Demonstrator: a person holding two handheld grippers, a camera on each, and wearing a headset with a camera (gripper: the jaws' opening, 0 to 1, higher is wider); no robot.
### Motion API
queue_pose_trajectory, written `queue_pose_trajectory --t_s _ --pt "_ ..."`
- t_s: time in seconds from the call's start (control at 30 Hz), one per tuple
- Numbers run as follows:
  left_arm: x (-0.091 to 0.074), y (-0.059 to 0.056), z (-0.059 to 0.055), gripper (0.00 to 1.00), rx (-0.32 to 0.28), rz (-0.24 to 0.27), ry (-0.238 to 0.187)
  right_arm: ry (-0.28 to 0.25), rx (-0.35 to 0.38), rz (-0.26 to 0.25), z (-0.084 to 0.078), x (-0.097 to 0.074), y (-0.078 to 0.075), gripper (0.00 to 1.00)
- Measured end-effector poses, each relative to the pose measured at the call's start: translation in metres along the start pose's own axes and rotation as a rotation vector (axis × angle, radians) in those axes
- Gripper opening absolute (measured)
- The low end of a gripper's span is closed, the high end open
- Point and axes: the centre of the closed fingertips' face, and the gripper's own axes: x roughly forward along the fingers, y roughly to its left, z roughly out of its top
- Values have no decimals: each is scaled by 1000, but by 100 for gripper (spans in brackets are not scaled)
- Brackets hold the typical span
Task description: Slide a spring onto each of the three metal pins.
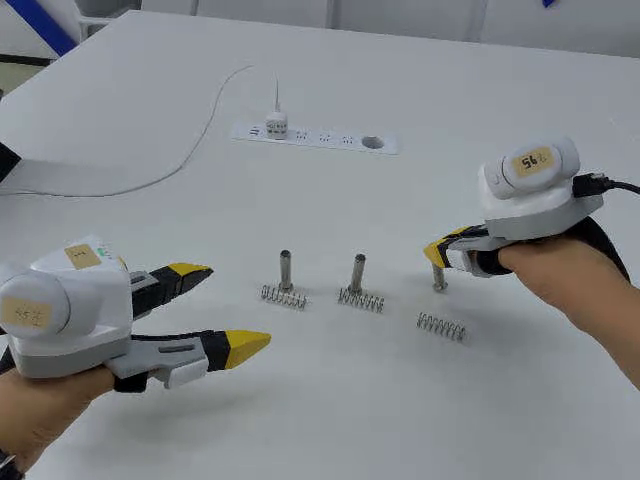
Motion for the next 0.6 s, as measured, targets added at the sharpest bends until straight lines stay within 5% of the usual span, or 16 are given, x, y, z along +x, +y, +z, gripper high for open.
queue_pose_trajectory --t_s 0.6 --pt "0 -5 2 67 5 -2 0 -35 35 -14 -12 -15 0 9"
